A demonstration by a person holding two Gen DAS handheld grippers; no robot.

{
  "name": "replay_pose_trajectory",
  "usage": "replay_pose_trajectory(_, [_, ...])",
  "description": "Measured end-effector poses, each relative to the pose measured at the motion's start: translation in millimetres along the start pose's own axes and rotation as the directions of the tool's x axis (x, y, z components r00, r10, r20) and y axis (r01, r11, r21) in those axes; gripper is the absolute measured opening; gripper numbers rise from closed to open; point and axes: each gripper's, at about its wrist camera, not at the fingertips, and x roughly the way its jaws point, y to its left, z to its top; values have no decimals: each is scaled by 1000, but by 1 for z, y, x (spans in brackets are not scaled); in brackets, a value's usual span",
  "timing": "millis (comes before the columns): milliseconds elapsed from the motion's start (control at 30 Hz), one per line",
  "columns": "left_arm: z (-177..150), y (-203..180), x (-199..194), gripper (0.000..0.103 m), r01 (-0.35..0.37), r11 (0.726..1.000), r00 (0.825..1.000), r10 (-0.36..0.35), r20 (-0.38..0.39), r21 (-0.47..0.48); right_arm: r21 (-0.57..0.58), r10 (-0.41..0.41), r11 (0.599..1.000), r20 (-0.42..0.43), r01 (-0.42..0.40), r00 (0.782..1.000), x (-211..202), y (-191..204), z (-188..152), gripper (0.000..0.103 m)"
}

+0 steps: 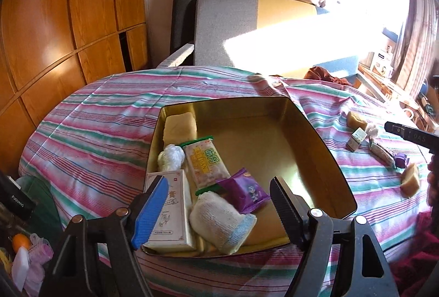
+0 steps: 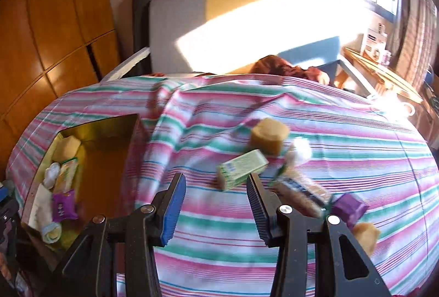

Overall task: Organize objects
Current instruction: 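Move the left tool to the green medicine box and grasp it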

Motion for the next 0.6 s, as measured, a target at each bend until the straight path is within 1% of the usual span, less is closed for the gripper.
replay_pose_trajectory(67, [4,-10,2,77,15,1000,1000,-15,0,19,57,-70,996,14,70,997,0,-37,4,46])
replay_pose_trajectory(167, [9,-27,6,77,41,998,999,-41,-6,48,161,-179,971,14,174,984,5,-93,5,47])
replay_pose_trajectory(267, [14,-47,11,77,66,994,998,-65,-15,83,268,-234,936,-5,227,972,13,-139,-6,47])
replay_pose_trajectory(333, [18,-62,15,77,83,991,996,-81,-23,109,349,-239,908,-24,232,971,16,-162,-19,47])
replay_pose_trajectory(400, [21,-78,19,77,99,986,995,-97,-28,136,414,-208,883,-81,222,975,24,-176,-26,46])
replay_pose_trajectory(433, [22,-86,21,77,112,983,994,-109,-33,148,441,-188,874,-79,204,979,25,-181,-27,46])
replay_pose_trajectory(600, [29,-128,36,77,172,963,984,-159,-74,209,470,-156,866,-70,170,985,21,-184,-28,47])
